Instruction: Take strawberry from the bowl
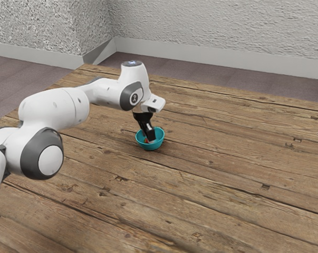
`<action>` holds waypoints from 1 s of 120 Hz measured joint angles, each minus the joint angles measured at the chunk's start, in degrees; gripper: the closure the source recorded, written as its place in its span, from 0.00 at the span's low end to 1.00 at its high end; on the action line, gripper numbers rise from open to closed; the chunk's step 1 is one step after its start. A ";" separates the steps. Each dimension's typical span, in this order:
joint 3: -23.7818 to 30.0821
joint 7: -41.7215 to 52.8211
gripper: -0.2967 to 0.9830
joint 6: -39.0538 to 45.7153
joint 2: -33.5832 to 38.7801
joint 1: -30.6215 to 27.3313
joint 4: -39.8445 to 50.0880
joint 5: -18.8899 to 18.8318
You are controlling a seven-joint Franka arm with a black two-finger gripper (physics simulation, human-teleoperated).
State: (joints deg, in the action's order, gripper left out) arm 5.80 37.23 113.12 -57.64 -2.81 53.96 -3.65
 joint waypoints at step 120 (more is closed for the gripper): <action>0.00 4.01 0.48 2.30 -0.07 0.00 0.56 -1.91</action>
State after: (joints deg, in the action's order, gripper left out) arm 5.80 41.24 115.42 -57.71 -2.81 54.51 -5.56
